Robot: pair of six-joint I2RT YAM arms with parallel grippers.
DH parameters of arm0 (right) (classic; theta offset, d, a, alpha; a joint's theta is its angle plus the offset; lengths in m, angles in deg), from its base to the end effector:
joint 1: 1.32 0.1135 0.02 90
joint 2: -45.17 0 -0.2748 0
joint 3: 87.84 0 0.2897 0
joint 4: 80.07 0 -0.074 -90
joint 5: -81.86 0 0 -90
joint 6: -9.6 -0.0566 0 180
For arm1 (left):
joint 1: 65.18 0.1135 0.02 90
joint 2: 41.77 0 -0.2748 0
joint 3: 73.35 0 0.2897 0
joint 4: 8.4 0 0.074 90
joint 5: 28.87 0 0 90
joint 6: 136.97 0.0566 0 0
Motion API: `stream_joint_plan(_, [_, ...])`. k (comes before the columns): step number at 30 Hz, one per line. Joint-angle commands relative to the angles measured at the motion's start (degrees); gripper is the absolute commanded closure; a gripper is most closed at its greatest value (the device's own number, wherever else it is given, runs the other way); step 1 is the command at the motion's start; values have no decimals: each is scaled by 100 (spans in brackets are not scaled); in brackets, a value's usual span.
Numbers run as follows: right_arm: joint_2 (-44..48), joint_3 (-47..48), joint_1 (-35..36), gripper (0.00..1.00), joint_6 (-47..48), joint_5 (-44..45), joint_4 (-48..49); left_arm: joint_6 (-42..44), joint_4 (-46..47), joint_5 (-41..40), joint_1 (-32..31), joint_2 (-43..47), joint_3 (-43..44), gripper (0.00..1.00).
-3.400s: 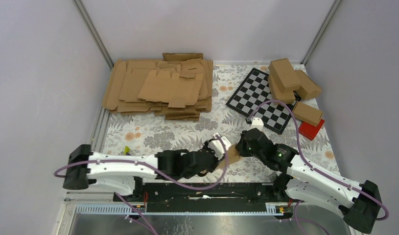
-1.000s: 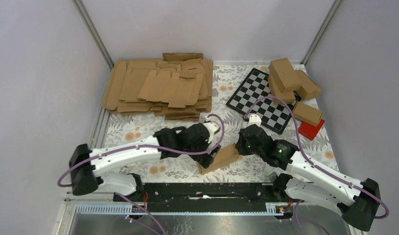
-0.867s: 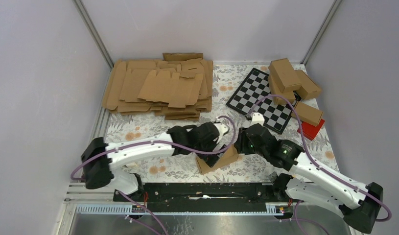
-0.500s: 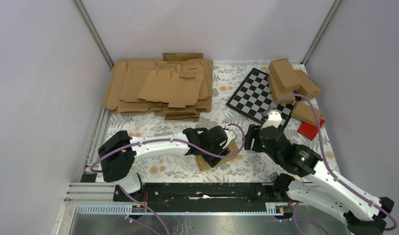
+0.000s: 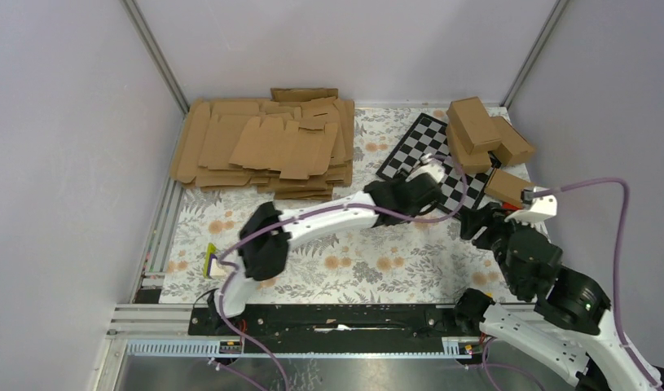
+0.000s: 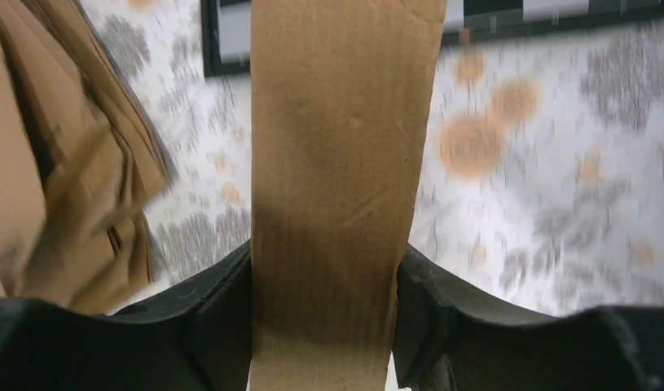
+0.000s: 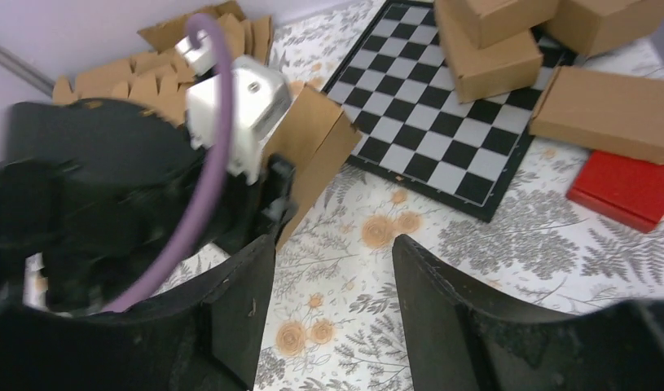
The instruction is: Fold the paper box
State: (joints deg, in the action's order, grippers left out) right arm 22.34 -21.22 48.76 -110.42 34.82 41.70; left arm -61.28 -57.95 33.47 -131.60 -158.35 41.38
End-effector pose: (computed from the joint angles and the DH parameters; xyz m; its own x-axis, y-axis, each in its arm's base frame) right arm 0.0858 0.0425 0.3918 -0.2075 0.3226 -0.9235 -0.0392 0.9406 0.3374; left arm 0.2281 -0.4569 0.2529 -0.4749 0.5409 -0.6942 0.5970 0.7776 0.1973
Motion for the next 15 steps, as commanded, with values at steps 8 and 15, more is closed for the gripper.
stream_joint_plan(8, [291, 397, -16, 41, 401, 825, -242, -516, 283, 726, 1188, -2219, 3487, 55])
stream_joint_plan(15, [167, 360, -17, 41, 603, 851, -66, -4406, 4813, 4802, 2640, -2150, 1132, 61])
